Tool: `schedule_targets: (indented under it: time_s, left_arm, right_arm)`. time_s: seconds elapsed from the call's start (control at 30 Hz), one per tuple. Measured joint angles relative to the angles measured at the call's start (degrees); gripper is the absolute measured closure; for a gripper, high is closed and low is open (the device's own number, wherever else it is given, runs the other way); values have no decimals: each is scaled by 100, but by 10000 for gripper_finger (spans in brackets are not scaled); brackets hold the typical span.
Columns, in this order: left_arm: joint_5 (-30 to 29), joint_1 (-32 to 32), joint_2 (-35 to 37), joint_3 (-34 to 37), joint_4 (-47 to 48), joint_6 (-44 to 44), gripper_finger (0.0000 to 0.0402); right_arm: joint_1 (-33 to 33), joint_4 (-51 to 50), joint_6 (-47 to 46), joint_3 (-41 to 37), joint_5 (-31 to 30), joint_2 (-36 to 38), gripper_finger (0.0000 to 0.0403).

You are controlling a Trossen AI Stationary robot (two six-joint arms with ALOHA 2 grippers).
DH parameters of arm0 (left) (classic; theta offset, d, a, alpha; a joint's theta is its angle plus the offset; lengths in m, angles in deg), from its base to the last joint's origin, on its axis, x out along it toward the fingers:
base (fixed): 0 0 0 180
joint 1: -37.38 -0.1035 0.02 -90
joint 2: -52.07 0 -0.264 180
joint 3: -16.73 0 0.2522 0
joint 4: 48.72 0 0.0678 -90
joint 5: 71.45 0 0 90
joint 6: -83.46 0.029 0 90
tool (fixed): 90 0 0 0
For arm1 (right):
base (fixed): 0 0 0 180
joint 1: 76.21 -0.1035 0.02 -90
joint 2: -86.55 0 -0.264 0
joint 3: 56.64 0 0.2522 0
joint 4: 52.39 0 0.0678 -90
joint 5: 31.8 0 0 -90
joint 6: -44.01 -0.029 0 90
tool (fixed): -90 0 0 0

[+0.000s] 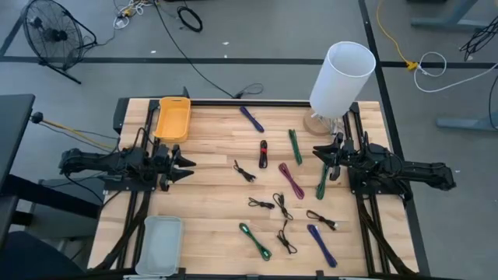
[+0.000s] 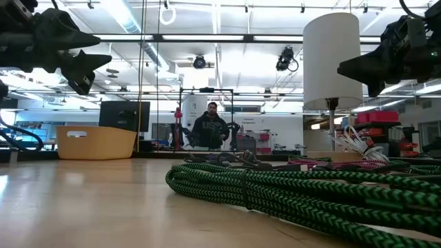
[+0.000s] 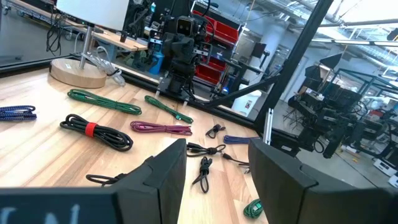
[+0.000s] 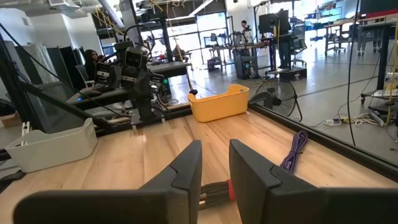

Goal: Pick & Place USB Port

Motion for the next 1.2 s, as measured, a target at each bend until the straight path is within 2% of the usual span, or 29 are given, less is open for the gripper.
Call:
schedule_targets:
  time_s: [0.97, 1.07, 1.2]
  left_arm:
    - [-206, -2, 0, 0, -9, 161, 223]
    - [-301, -2, 0, 0, -13, 173, 223]
    - [-476, -2, 0, 0, -30, 205, 223]
  right_arm:
    - [-2, 5, 0, 1, 0, 0, 319]
    - [-2, 197, 4, 0, -22, -1, 319]
    - [0, 701, 15, 1, -381, -1, 319]
